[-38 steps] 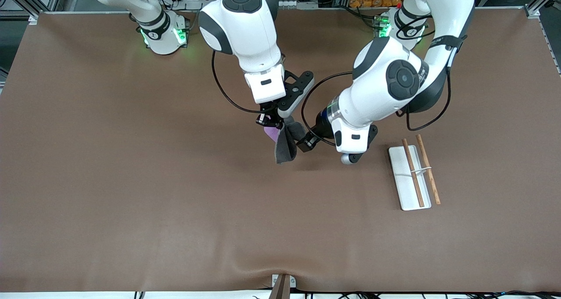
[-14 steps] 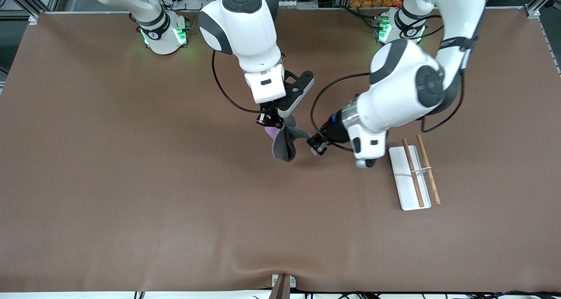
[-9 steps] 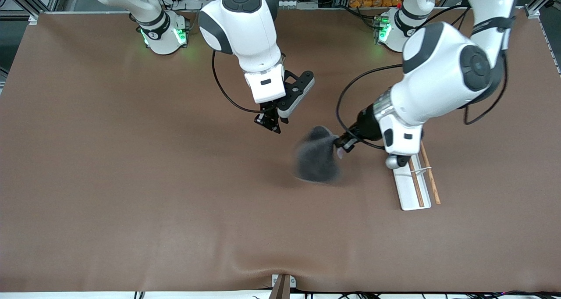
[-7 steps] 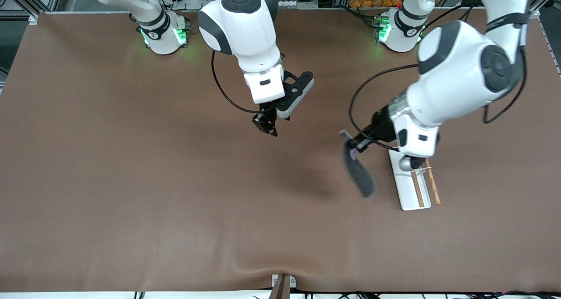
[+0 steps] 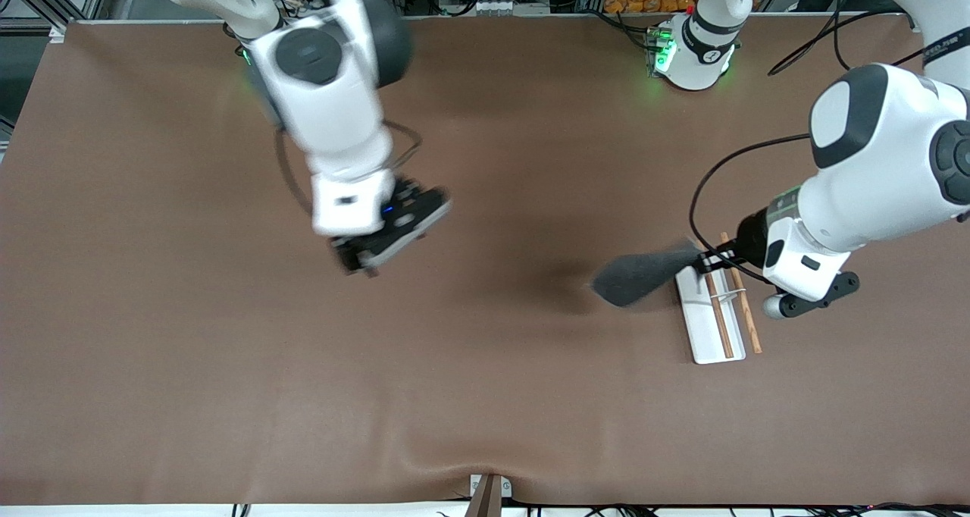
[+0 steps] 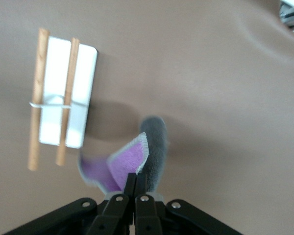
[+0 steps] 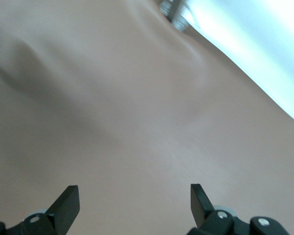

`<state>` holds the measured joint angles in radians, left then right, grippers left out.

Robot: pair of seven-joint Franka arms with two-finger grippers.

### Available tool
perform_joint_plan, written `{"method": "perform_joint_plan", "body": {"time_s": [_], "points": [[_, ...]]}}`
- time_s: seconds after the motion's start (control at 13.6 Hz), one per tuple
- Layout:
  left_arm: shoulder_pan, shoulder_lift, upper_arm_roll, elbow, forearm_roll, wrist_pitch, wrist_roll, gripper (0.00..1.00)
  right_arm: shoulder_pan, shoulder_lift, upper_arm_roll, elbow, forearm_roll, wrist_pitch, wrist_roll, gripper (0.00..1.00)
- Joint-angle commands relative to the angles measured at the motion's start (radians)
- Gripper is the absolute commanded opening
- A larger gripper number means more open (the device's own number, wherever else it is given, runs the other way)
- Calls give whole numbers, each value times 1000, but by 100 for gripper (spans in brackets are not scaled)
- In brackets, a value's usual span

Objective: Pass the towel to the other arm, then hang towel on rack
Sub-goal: 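Open the right gripper and carry the towel toward the rack with the left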

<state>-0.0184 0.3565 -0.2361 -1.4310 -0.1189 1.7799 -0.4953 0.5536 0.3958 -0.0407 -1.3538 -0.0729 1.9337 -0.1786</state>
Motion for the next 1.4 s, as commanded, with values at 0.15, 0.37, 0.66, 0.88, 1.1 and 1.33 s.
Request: {"method": "perform_joint_plan", "body": {"time_s": [0.15,0.37,0.66,0.88,1.1,1.33], "points": [[104,54,-8,-3,41,-43,243,0,-202,-54,16,-5,13,-145,8,100],[126,64,-8,-3,41,-60,267,0,-293,-103,16,-7,13,-266,8,100],[158,81,-6,-6,44,-68,261,0,-431,-185,16,-10,19,-422,10,100],[183,90,-6,-5,45,-69,270,0,-472,-271,16,-72,34,-432,115,100],[204,87,-6,-2,47,-69,280,0,-556,-369,22,-162,82,-435,156,100],[216,84,-6,3,94,-69,330,0,-587,-416,25,-192,90,-443,171,100]]}}
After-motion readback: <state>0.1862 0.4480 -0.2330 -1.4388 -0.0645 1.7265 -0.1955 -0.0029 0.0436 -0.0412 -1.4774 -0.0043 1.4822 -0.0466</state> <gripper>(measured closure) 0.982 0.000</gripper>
